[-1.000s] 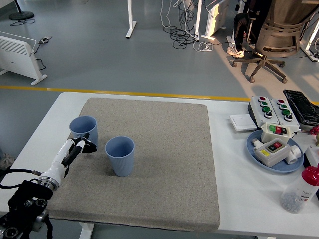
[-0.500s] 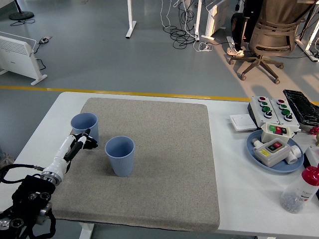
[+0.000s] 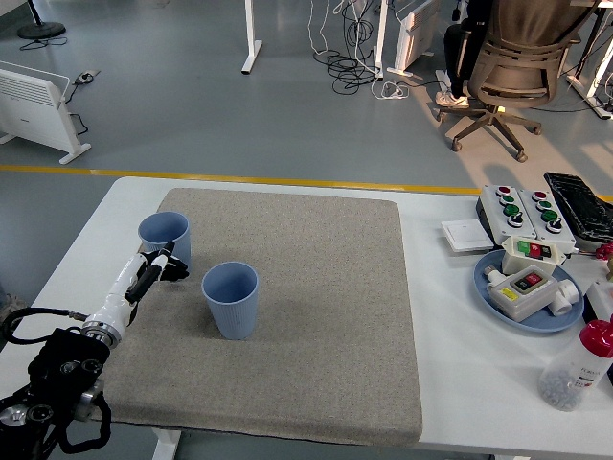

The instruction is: Push cup pick cup insert cup

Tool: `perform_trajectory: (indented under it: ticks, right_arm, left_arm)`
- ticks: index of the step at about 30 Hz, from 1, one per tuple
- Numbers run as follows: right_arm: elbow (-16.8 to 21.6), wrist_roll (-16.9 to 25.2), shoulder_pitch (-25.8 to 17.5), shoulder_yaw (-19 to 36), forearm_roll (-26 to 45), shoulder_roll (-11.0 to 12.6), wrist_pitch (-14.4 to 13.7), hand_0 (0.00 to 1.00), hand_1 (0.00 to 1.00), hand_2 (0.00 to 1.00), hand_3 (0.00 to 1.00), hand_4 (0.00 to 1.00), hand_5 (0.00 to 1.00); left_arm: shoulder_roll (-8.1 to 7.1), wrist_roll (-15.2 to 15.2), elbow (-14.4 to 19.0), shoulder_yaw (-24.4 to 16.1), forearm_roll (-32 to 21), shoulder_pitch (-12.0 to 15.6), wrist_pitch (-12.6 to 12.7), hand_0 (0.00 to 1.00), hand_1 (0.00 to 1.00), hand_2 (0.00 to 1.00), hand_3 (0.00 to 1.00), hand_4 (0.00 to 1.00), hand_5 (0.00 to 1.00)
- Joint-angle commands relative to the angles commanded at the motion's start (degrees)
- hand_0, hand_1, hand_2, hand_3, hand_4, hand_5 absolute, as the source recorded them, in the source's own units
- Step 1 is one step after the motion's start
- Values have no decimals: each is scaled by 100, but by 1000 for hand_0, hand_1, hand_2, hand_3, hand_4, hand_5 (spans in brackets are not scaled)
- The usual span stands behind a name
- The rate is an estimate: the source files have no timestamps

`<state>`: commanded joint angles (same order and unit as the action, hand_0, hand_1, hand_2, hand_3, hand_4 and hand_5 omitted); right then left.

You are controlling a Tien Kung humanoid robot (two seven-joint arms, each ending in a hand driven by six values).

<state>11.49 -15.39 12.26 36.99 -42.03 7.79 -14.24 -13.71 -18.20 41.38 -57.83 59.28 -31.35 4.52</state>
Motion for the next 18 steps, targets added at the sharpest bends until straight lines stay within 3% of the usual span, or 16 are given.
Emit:
perform_trajectory:
  ticks: [18]
  right_arm:
    - [5,-12,34,-2,-20,-17,1,669,615,629,584,139,490]
  left_arm:
    - [14,-95,-560,631,-550,-497,10,599,537,462,423,598,998]
